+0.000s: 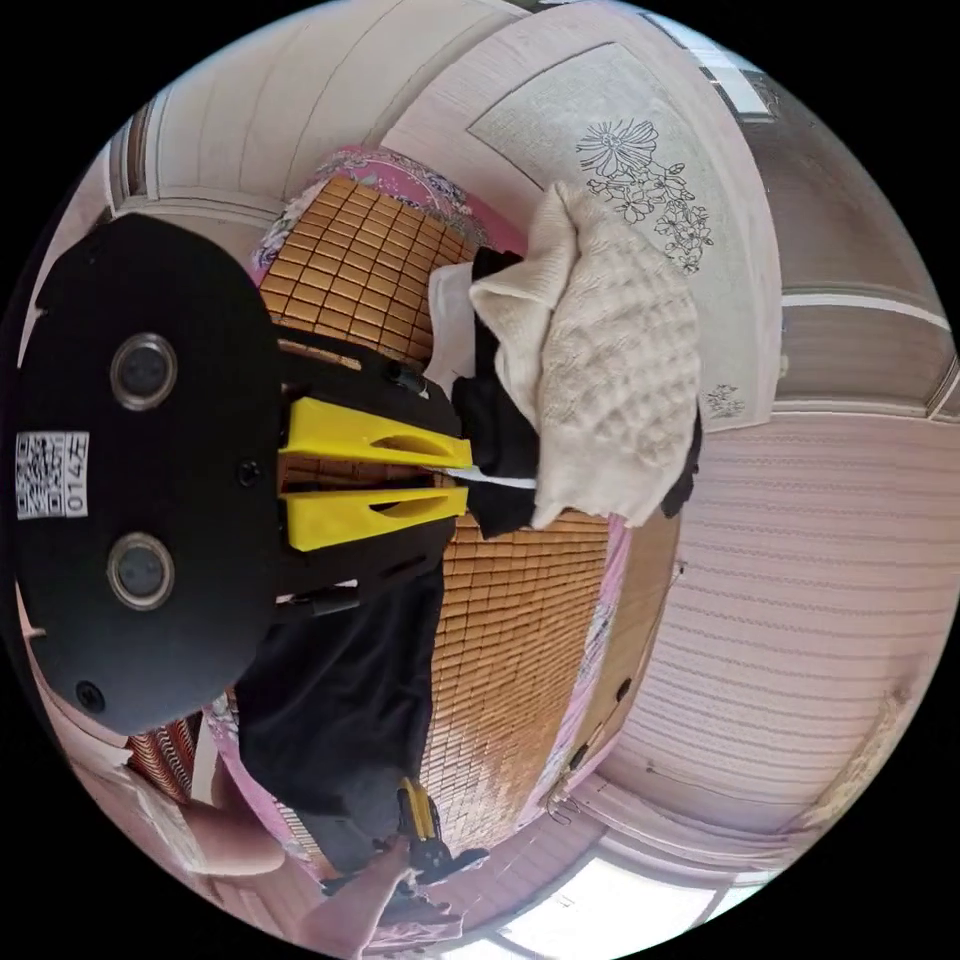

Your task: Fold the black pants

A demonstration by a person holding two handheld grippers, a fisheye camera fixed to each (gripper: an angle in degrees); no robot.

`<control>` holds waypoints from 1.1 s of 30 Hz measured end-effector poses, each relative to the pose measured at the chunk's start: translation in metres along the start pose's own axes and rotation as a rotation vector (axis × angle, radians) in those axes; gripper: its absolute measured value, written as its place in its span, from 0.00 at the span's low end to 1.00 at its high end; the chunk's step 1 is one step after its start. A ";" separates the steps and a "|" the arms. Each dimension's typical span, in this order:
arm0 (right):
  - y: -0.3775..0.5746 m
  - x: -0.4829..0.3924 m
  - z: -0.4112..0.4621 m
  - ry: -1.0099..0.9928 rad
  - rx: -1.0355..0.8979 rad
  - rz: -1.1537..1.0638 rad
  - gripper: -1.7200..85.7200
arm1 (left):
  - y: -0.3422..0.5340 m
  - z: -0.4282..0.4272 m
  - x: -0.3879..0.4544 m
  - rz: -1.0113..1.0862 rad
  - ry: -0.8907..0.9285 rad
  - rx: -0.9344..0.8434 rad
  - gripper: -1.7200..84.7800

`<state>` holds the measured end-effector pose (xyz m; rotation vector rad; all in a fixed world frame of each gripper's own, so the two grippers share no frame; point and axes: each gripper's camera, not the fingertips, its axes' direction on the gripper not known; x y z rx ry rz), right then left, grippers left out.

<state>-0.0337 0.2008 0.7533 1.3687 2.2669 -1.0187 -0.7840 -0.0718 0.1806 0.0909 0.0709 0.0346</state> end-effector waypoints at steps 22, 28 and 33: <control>-0.003 0.087 0.019 -0.160 0.027 0.096 0.01 | 0.141 0.060 0.407 0.639 0.634 -0.329 0.08; 0.044 0.096 -0.005 -0.085 0.205 0.242 0.01 | 0.166 0.103 0.425 0.688 0.513 -0.461 0.07; 0.125 0.066 -0.029 -0.119 0.216 0.263 0.02 | 0.176 0.105 0.435 0.694 0.551 -0.445 0.02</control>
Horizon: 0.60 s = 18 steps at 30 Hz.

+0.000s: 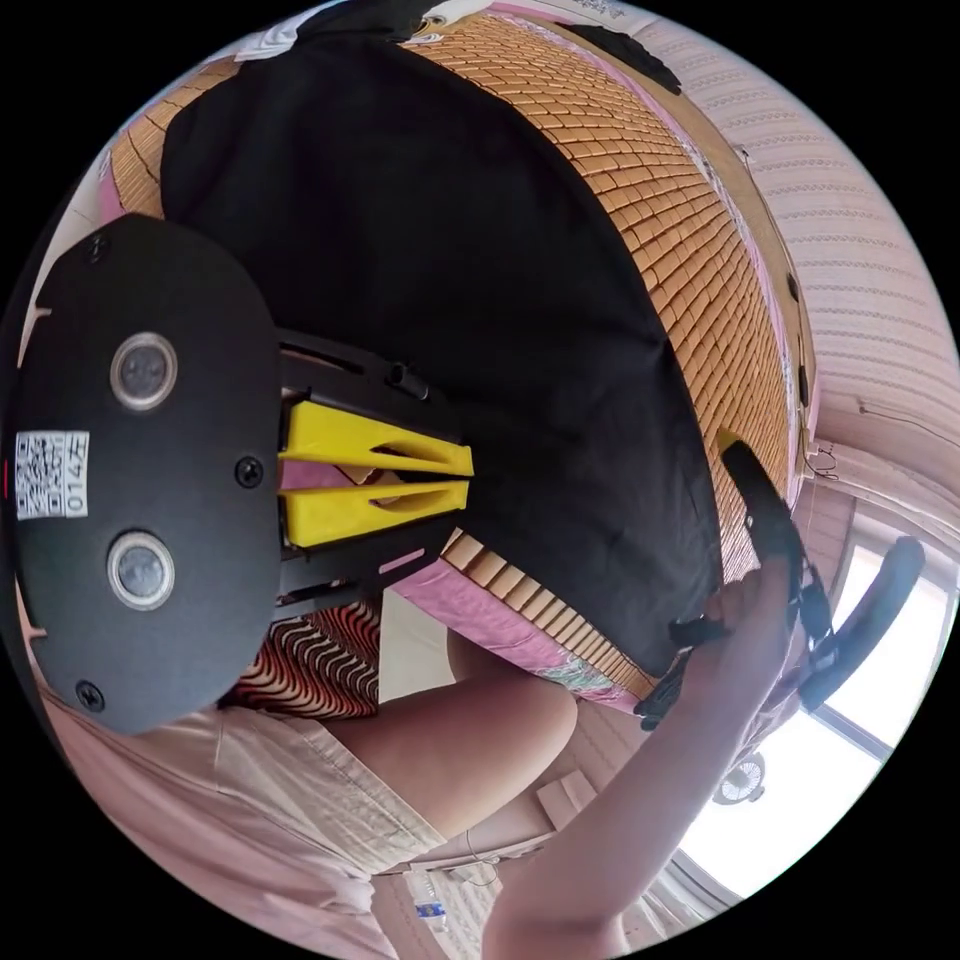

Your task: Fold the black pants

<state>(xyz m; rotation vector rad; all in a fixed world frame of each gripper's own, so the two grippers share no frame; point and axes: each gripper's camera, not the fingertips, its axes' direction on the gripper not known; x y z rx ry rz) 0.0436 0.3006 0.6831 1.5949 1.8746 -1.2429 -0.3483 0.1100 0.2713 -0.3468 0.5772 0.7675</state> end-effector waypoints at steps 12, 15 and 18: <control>0.077 -0.023 0.036 -0.015 -0.295 -0.105 0.02 | -0.008 0.007 0.041 -0.010 -0.027 0.038 0.01; 0.085 -0.017 0.034 -0.028 -0.283 -0.107 0.02 | -0.014 0.010 0.057 -0.004 -0.026 0.066 0.01; 0.093 -0.009 0.033 -0.051 -0.251 -0.078 0.02 | -0.026 0.025 0.066 -0.023 -0.073 0.103 0.01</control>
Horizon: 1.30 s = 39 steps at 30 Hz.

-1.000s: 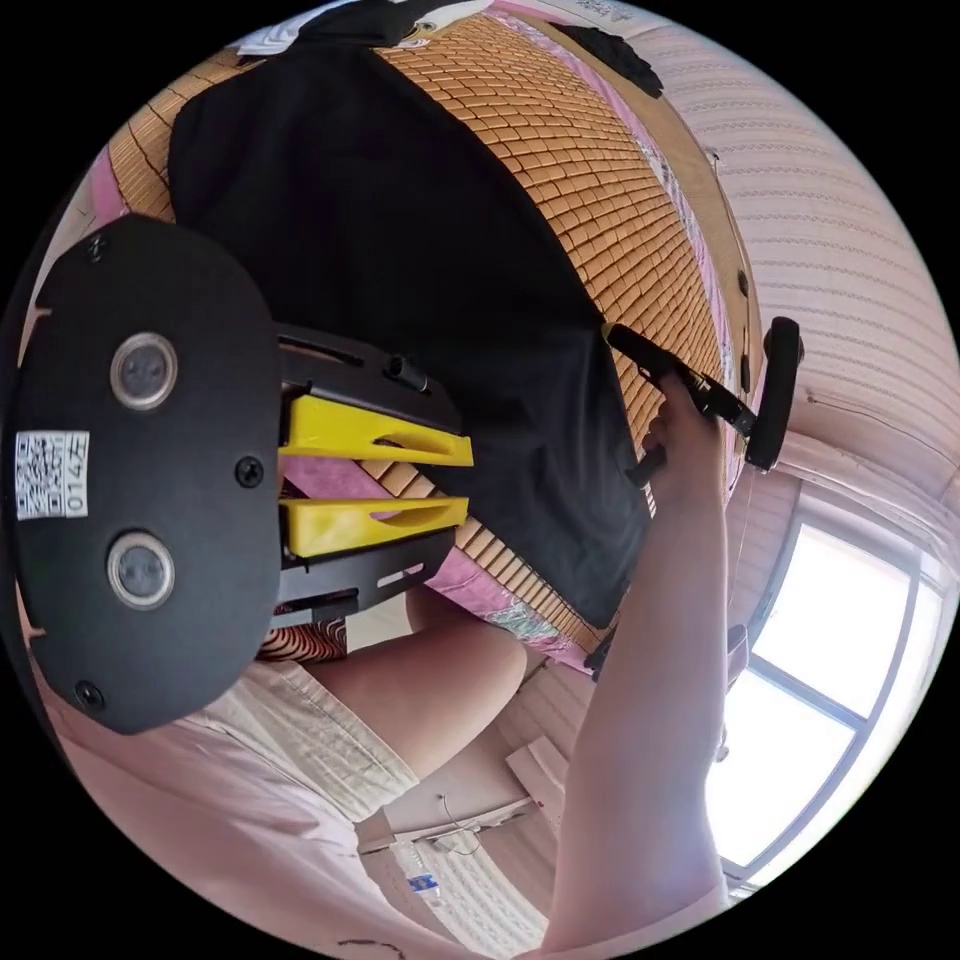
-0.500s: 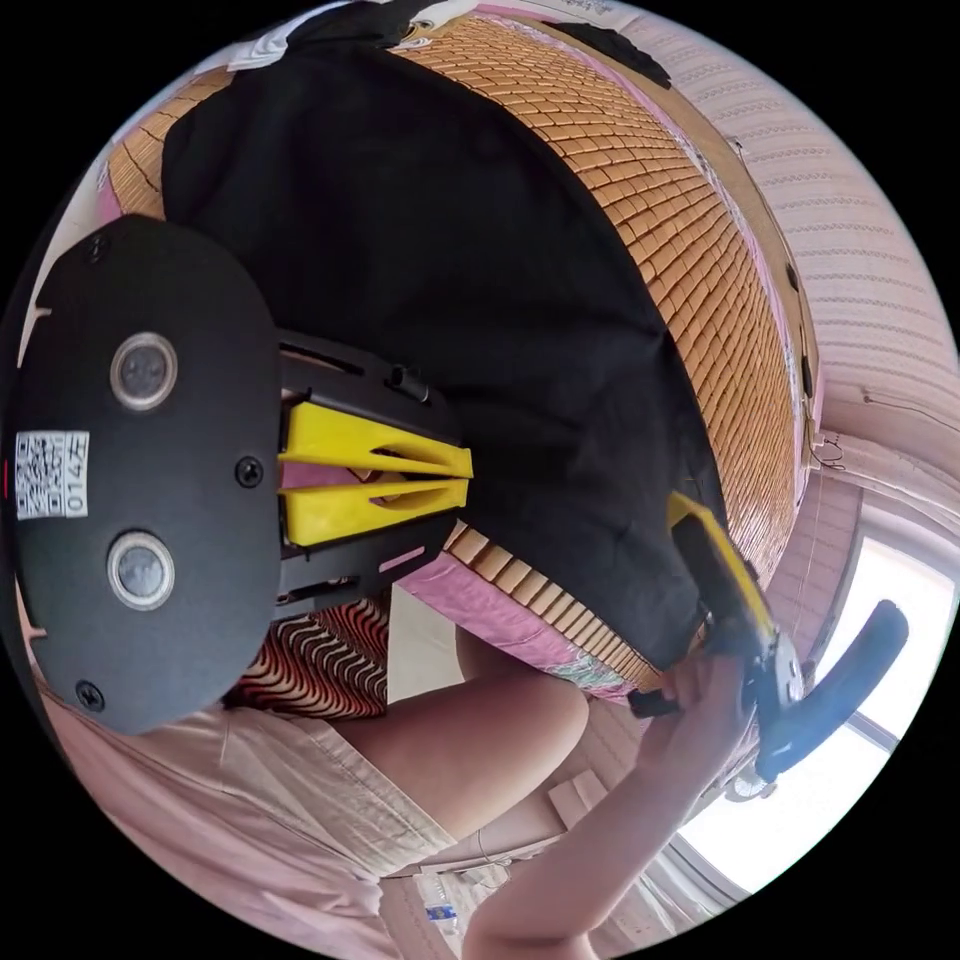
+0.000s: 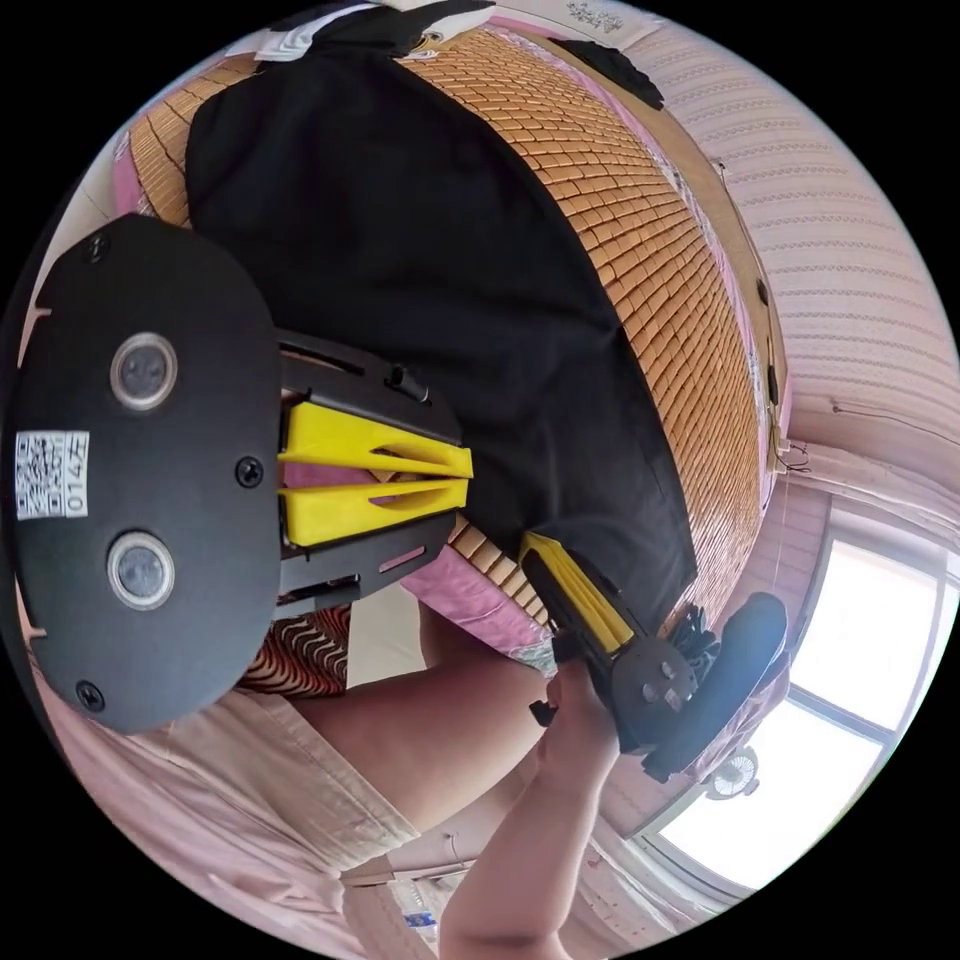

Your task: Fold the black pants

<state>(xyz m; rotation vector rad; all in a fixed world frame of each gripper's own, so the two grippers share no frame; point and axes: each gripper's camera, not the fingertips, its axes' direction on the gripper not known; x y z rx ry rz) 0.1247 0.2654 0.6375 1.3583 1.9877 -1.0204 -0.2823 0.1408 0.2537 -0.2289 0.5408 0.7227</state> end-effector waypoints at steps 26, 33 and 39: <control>-0.121 0.043 -0.003 0.314 -0.090 -0.156 0.01 | -0.014 0.045 0.009 0.022 0.148 -0.135 0.01; -0.024 0.076 -0.041 0.225 0.183 0.029 0.02 | -0.019 0.023 0.007 0.098 0.151 -0.146 0.01; 0.187 0.157 -0.086 0.226 0.367 0.500 0.05 | 0.009 -0.034 -0.033 -0.001 0.112 -0.042 0.01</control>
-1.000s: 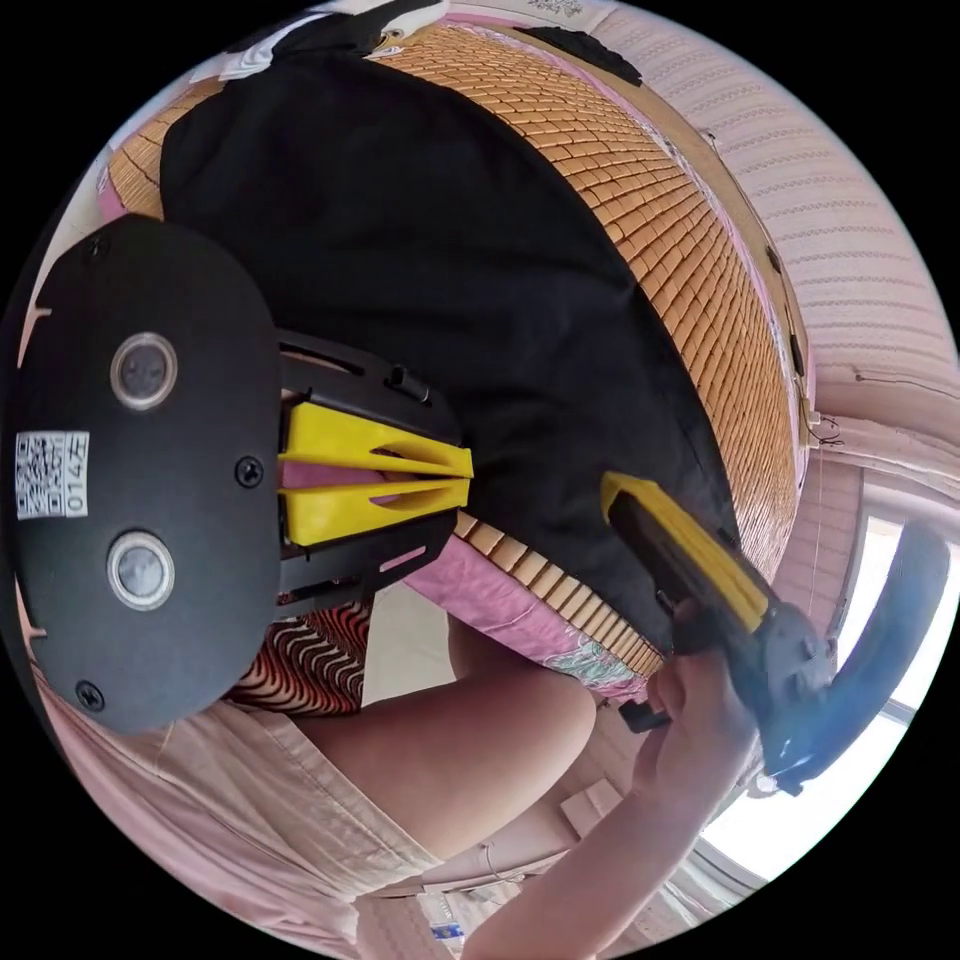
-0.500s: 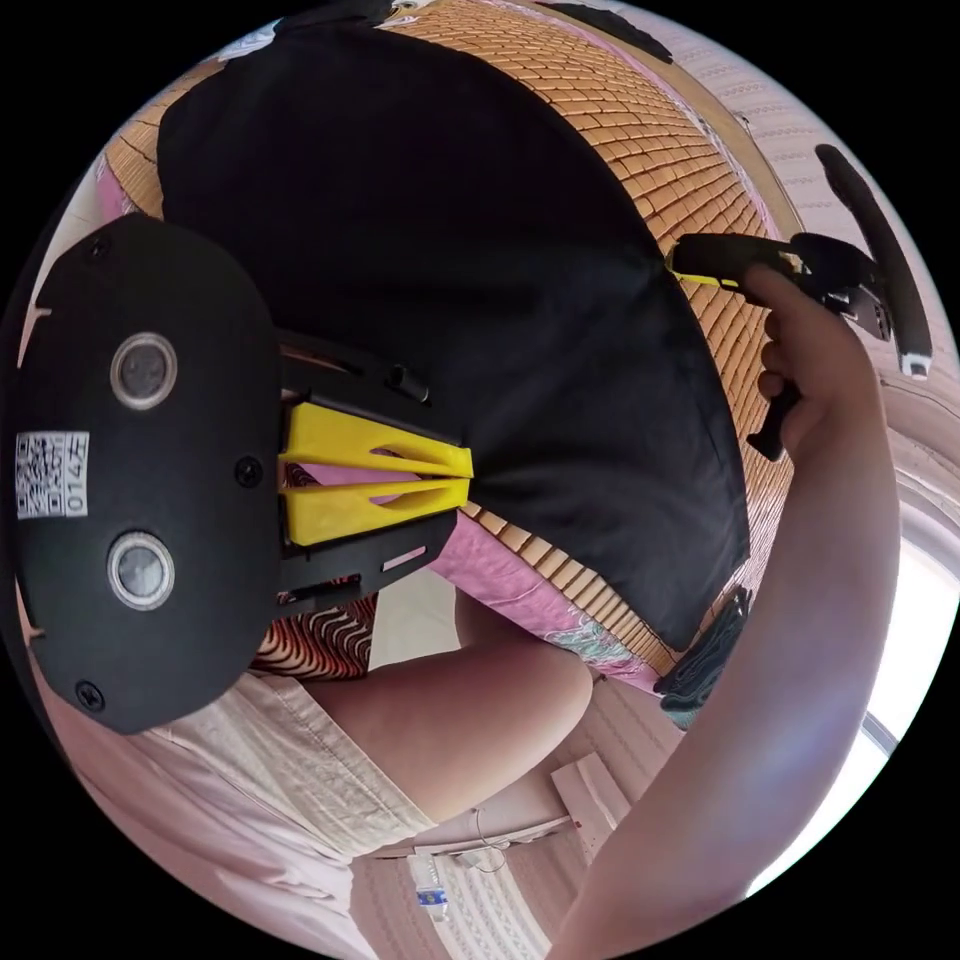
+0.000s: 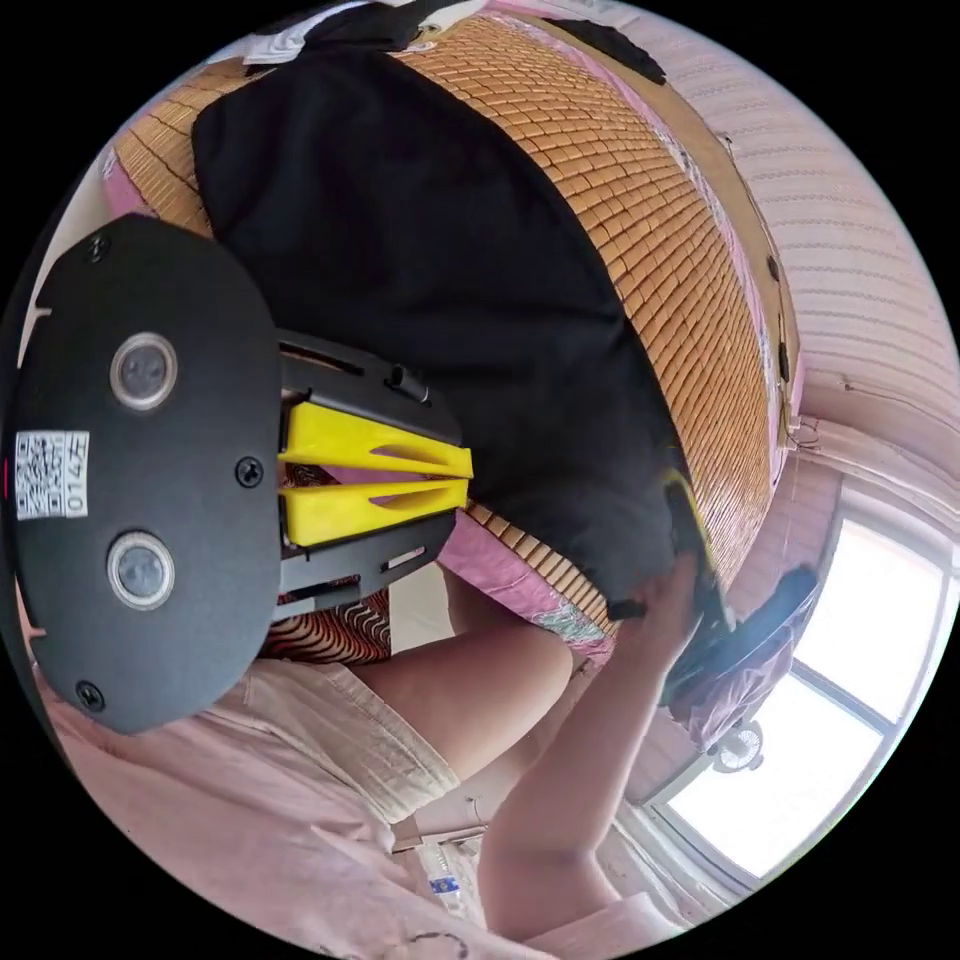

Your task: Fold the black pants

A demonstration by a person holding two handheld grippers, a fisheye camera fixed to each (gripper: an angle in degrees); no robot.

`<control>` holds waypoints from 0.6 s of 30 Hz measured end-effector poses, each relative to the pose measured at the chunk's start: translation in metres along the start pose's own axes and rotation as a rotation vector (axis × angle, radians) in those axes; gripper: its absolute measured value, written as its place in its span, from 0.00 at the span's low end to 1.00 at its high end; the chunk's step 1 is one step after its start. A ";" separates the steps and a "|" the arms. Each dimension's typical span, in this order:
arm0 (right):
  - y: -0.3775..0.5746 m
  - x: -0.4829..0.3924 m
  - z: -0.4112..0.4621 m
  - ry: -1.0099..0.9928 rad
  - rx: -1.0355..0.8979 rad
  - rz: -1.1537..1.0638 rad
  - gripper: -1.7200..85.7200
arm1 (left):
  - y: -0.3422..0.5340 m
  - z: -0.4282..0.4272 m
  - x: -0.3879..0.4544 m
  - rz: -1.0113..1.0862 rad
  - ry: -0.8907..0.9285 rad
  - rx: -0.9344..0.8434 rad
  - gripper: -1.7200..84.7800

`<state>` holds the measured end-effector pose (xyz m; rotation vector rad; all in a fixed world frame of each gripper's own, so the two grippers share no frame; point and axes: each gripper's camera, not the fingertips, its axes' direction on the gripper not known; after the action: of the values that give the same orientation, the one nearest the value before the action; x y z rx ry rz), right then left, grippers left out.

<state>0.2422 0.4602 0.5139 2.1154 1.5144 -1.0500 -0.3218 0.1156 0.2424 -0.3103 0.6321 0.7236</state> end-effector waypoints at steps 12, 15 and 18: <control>0.152 0.237 -0.035 0.119 0.004 0.606 0.19 | 0.066 -0.083 -0.134 -0.417 -0.345 -0.006 0.01; 0.160 0.242 -0.038 0.206 0.000 0.668 0.13 | 0.083 -0.078 -0.163 -0.509 -0.451 -0.093 0.01; 0.169 0.242 -0.051 0.127 0.066 0.639 0.05 | 0.093 -0.057 -0.181 -0.534 -0.331 -0.186 0.01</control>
<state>0.4543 0.5906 0.3478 2.4916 0.7457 -0.7419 -0.5157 0.0618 0.3083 -0.4948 0.1500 0.3051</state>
